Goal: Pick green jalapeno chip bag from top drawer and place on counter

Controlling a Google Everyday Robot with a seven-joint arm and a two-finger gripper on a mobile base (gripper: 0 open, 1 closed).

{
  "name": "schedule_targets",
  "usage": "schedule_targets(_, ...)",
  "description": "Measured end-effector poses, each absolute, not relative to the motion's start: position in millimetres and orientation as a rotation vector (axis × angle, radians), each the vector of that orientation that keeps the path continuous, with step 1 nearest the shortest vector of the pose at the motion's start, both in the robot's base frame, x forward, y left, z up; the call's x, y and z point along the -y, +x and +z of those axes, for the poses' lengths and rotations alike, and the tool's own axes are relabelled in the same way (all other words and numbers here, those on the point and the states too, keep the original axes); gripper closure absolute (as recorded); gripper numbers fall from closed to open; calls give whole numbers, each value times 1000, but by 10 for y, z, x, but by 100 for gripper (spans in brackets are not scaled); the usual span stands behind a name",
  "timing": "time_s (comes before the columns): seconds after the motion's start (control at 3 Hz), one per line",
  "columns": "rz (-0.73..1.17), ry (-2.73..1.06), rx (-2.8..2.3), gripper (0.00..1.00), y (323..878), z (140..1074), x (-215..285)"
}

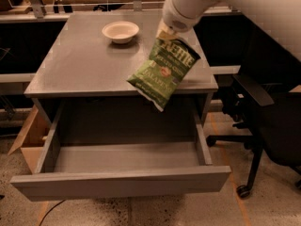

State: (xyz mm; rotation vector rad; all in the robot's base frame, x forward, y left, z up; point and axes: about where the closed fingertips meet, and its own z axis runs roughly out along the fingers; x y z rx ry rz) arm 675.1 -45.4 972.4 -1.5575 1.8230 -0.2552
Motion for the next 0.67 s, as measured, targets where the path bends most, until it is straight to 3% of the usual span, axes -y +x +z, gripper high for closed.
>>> schedule_targets(0.67, -179, -1684, -1849, 100, 7640, 9330, 148)
